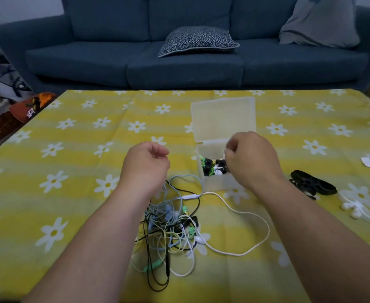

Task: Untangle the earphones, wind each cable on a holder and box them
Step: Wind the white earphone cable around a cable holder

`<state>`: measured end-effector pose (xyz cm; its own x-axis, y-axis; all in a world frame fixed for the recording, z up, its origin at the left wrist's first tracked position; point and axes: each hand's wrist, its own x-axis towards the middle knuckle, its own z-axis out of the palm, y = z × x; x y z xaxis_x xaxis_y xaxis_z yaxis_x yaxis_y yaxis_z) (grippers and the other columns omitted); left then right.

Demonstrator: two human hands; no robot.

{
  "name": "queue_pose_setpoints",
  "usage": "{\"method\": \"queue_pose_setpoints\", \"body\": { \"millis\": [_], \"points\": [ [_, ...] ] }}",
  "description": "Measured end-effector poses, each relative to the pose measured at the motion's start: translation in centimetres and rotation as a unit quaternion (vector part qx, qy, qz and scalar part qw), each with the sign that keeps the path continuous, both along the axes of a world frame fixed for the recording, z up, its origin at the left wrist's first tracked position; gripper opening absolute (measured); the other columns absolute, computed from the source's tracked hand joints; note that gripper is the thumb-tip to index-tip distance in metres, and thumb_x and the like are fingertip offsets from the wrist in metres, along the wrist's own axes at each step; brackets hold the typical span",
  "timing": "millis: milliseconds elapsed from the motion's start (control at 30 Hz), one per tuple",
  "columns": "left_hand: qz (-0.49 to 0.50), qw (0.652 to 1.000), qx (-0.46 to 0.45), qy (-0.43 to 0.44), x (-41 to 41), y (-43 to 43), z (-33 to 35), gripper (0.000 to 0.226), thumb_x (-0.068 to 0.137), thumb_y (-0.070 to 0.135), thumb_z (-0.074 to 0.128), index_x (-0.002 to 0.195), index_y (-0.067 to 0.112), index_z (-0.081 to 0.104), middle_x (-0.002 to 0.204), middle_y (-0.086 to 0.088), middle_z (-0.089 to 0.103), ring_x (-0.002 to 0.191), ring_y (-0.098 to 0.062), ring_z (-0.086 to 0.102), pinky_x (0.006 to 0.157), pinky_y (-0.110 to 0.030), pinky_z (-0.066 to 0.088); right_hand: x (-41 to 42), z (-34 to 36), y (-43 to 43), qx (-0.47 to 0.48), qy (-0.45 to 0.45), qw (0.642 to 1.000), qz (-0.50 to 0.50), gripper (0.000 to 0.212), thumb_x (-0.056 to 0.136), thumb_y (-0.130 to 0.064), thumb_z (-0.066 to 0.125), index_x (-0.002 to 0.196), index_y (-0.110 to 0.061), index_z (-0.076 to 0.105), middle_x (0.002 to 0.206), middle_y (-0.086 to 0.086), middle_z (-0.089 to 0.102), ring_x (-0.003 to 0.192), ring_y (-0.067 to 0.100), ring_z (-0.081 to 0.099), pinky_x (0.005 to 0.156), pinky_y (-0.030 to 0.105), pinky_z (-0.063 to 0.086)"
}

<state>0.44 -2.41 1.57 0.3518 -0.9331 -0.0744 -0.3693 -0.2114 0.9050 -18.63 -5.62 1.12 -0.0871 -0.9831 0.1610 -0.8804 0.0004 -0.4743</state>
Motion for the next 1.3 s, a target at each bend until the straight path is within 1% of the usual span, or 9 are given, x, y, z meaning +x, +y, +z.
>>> {"method": "queue_pose_setpoints", "body": {
  "millis": [100,233,400,533,633,700,900,1100,1300],
  "points": [
    [-0.059,0.997,0.03,-0.044,-0.1,0.5,0.0,0.032,0.088,-0.007,0.053,0.078,0.021,0.065,0.083,0.001,0.068,0.079,-0.02,0.065,0.069,-0.028,0.053,1.8,1.2,2.7,0.046,-0.051,0.993,0.095,0.014,0.084,-0.018,0.059,0.074,-0.022,0.068,0.079,-0.001,0.071,0.08,0.022,0.065,0.069,0.03,0.051],
    [-0.17,0.979,0.084,-0.076,-0.2,1.3,0.4,0.03,0.082,-0.015,0.053,0.085,0.011,0.068,0.081,-0.005,0.07,0.072,-0.017,0.065,0.064,-0.026,0.054,3.2,-1.8,5.9,0.289,0.08,0.931,0.207,0.032,0.076,-0.039,0.074,0.063,-0.013,0.06,0.059,0.003,0.051,0.064,0.024,0.056,0.055,0.028,0.042],
    [-0.327,0.929,0.131,-0.117,-0.5,2.6,0.1,0.032,0.075,-0.015,0.067,0.094,0.011,0.069,0.093,-0.006,0.072,0.077,-0.014,0.066,0.069,-0.024,0.054,2.6,-3.9,7.1,0.29,0.113,0.922,0.232,0.029,0.085,-0.023,0.067,0.064,-0.011,0.051,0.066,0.008,0.049,0.071,0.031,0.048,0.056,0.029,0.039],
    [-0.376,0.9,0.139,-0.17,-0.4,3.3,-0.7,0.033,0.064,0.017,0.086,0.091,0.022,0.069,0.095,-0.001,0.072,0.096,-0.02,0.067,0.085,-0.034,0.055,1.5,-1.1,7.2,0.221,-0.15,0.942,0.204,0.022,0.089,-0.011,0.063,0.068,-0.009,0.068,0.061,0.007,0.067,0.052,0.018,0.057,0.054,0.027,0.046],
    [-0.346,0.911,0.121,-0.187,-0.1,3.5,-1.0,0.025,0.067,0.036,0.085,0.077,0.022,0.068,0.087,-0.002,0.072,0.089,-0.022,0.067,0.084,-0.041,0.054,0.9,2.0,7.2,0.178,-0.442,0.861,0.175,0.016,0.093,-0.006,0.064,0.077,-0.008,0.065,0.059,0.004,0.06,0.049,0.012,0.053,0.051,0.02,0.045],
    [-0.319,0.914,0.113,-0.223,0.3,3.4,-1.1,0.018,0.075,0.03,0.082,0.071,0.019,0.067,0.08,0.003,0.072,0.082,-0.02,0.067,0.08,-0.038,0.054,0.2,4.1,7.1,0.127,-0.528,0.824,0.16,0.013,0.093,-0.008,0.063,0.081,-0.01,0.066,0.059,0.002,0.057,0.051,0.014,0.05,0.053,0.021,0.045],
    [-0.269,0.902,0.115,-0.319,1.0,3.5,-0.3,0.013,0.074,0.018,0.073,0.068,0.022,0.061,0.081,0.009,0.066,0.069,-0.013,0.057,0.064,-0.027,0.043,-2.5,8.1,7.5,0.026,-0.661,0.734,0.154,0.021,0.094,-0.01,0.054,0.078,-0.015,0.065,0.073,0.001,0.061,0.063,0.014,0.057,0.06,0.024,0.044],
    [-0.231,0.838,0.215,-0.445,1.2,3.2,-0.9,0.013,0.077,0.01,0.059,0.079,0.023,0.063,0.087,0.006,0.065,0.086,-0.022,0.058,0.1,-0.055,0.042,-4.5,10.0,7.7,-0.001,-0.766,0.611,0.201,0.018,0.095,-0.015,0.046,0.081,-0.014,0.058,0.094,0.01,0.073,0.089,0.026,0.073,0.081,0.034,0.059],
    [-0.096,0.81,0.248,-0.522,2.4,2.5,-0.7,0.015,0.078,0.003,0.051,0.081,0.017,0.055,0.078,-0.002,0.052,0.076,-0.027,0.051,0.086,-0.043,0.035,-8.5,11.2,7.2,-0.002,-0.844,0.479,0.24,0.017,0.092,-0.015,0.047,0.079,-0.013,0.057,0.075,0.003,0.064,0.065,0.017,0.062,0.072,0.03,0.053]
  ]
}}
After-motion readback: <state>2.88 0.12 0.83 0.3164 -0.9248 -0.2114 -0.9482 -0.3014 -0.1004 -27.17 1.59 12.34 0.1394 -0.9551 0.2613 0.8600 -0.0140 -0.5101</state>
